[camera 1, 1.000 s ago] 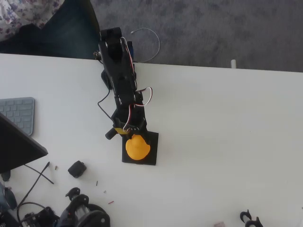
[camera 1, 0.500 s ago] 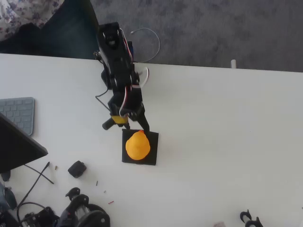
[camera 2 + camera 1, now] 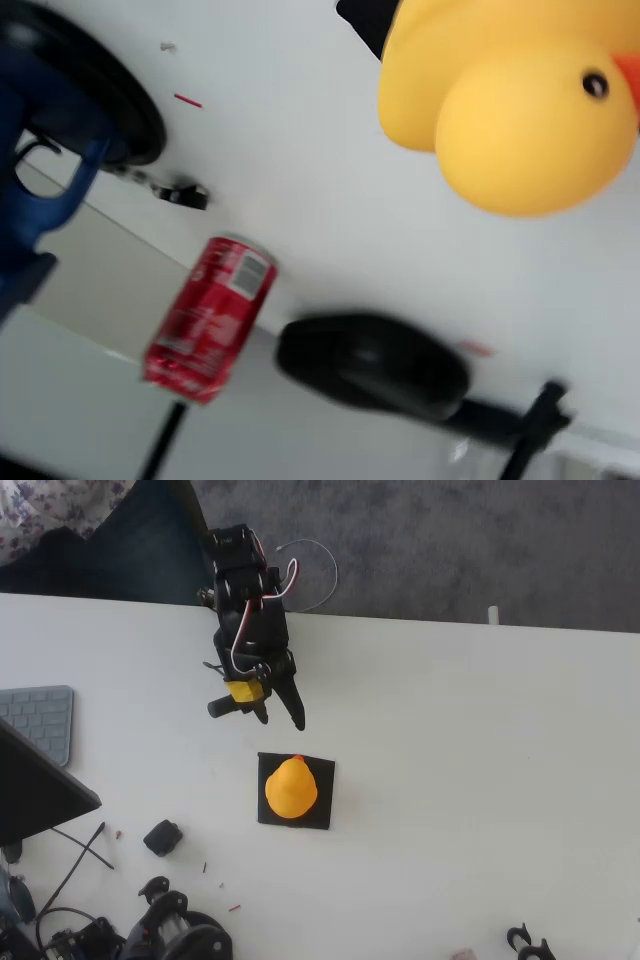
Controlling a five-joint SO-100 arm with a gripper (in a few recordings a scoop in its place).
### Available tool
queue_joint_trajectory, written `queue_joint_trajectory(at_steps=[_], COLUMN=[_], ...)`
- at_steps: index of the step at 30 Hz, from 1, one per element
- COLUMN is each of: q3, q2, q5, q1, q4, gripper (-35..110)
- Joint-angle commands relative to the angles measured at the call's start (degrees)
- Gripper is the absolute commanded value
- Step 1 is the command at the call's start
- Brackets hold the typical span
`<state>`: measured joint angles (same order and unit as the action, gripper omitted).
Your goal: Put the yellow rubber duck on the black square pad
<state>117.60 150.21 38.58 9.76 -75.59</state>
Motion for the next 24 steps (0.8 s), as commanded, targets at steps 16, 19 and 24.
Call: queue_joint_trajectory(at_steps=[16, 19, 24], q3=[-1.3, 2.5, 12.7], q2=[2.1, 2.1, 3.6], q5=[-19.4, -20.0, -20.0], q1=[-23.8, -25.5, -25.8], q4=[9.4, 9.5, 11.7], gripper=[28, 28, 28])
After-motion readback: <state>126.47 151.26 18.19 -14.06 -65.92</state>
